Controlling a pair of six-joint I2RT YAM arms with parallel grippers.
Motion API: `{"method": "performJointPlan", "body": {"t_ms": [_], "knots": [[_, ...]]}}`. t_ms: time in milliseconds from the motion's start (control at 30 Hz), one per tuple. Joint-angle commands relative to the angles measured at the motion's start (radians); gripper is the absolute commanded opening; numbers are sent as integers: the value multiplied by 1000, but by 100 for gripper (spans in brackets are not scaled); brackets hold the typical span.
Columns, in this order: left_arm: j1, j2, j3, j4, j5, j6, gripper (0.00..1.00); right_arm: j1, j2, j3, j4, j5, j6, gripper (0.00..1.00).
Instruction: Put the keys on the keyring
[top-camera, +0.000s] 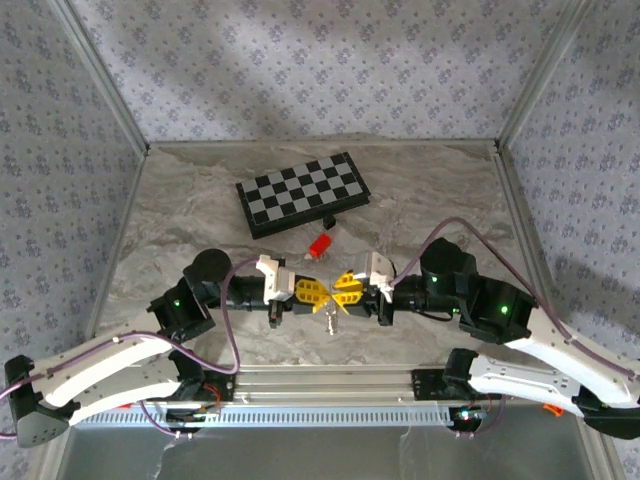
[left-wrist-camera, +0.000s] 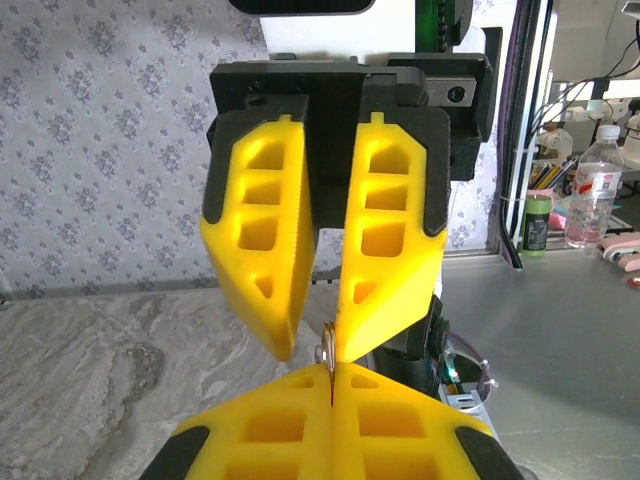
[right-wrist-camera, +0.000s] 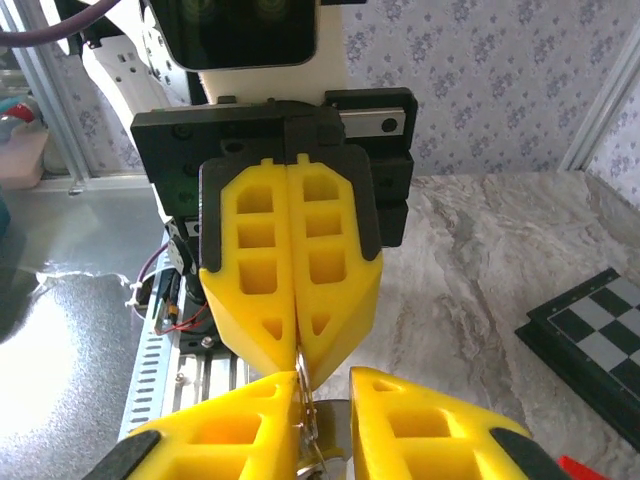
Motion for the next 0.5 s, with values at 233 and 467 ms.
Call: {"method": "performJointPlan", "body": {"t_ms": [233,467], "knots": [[-2,-15,6,59,20,-13,0,0,8,4,-22,-27,2,18],[-2,-11,10,58,10,-14,0,0,12,6,-39,-30,1,0]]}}
